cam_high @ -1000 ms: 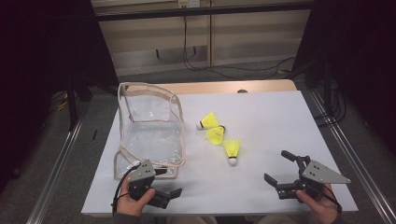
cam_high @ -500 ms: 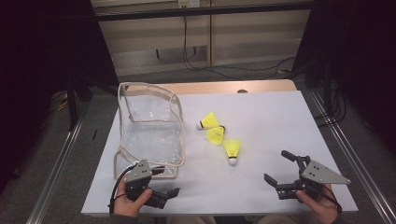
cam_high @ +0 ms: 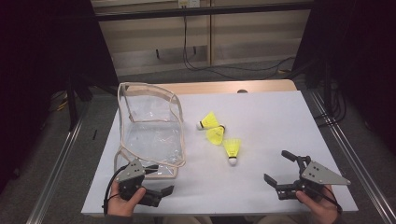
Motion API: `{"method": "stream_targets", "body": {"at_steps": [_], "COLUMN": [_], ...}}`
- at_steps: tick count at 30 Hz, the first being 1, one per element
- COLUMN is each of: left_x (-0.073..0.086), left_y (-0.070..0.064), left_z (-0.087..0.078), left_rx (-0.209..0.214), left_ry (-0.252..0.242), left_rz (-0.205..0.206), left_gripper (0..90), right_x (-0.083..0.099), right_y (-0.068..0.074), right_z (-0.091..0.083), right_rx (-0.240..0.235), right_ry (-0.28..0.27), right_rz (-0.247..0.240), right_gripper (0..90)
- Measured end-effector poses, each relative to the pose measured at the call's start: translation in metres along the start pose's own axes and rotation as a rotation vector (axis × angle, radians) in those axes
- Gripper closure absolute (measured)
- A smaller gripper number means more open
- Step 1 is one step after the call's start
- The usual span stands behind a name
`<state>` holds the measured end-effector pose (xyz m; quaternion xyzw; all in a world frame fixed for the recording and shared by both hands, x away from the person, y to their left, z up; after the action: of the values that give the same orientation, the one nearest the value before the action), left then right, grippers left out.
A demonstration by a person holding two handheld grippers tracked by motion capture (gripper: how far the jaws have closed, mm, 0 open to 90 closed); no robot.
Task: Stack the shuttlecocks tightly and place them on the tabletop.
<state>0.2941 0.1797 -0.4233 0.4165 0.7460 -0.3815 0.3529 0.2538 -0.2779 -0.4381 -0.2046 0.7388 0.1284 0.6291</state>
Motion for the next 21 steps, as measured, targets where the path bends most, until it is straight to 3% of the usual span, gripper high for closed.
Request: {"method": "stream_targets", "body": {"at_steps": [9,21], "left_x": [0.001,0.004], "left_y": [0.007,0.015], "left_z": [-0.008,-0.01], "left_rx": [-0.02,-0.024], "left_ry": [-0.028,-0.029], "left_rz": [-0.003,-0.005], "left_gripper": [5.1,5.2], "right_x": [0.0,0.0], "right_y": [-0.001,-0.002], "right_z": [-0.001,0.0], "right_rx": [0.004,0.008], "right_ry": [0.0,0.001], "right_rz": [-0.002,-0.006], "right_gripper": [1.6,1.6]}}
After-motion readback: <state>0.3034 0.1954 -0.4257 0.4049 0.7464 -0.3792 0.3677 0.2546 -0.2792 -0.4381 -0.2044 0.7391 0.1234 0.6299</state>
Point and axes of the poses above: each handheld gripper's, and its own axes: z roughly forward along the jaws, x roughly out of its underside, y roughly to its left, the point moved 2 cm from there along z, roughly forward along the jaws, and after that the axes turned 12 degrees about x, right-handed, at the moved point
